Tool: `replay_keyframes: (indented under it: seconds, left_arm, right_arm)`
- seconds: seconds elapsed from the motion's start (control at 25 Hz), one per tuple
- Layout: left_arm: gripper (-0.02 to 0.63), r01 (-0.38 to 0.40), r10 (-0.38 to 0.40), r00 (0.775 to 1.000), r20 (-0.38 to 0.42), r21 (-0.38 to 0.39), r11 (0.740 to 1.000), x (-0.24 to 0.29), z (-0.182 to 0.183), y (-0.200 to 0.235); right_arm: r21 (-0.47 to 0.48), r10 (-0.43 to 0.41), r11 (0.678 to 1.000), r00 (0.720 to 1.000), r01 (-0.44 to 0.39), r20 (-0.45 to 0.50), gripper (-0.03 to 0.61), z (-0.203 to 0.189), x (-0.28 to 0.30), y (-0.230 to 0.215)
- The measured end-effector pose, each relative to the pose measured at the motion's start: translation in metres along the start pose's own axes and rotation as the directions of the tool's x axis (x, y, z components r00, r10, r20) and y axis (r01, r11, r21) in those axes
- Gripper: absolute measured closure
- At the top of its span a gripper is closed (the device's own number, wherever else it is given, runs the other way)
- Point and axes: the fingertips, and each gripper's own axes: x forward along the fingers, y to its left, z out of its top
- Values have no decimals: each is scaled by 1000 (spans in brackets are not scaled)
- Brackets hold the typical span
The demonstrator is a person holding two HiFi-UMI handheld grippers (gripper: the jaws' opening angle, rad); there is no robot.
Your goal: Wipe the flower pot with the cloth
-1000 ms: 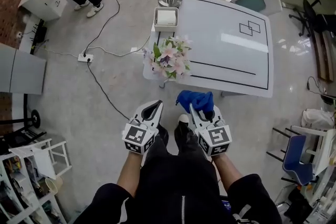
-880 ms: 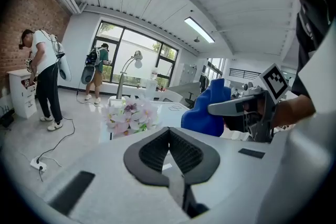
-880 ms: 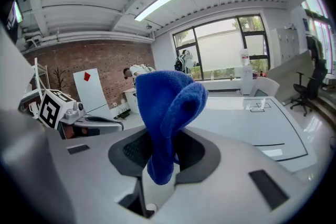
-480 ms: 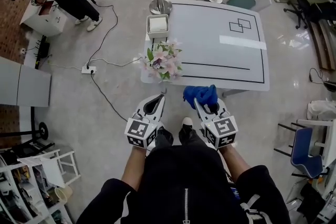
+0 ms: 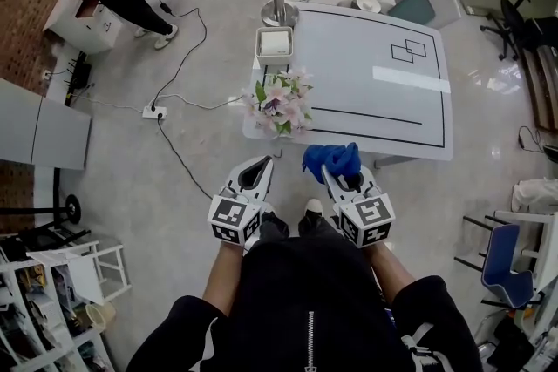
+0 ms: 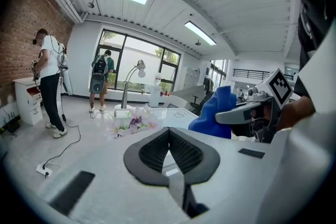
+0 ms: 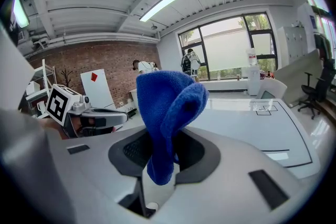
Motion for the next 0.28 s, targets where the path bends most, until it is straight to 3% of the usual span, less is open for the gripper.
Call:
replay_keyframes:
  seconds: [0.28]
  left_arm:
    - [606, 8, -8, 1000, 5, -1, 1000, 4, 4, -1]
  right_arm:
    - [0, 13, 1000, 1000, -13, 5, 477, 7, 6, 4]
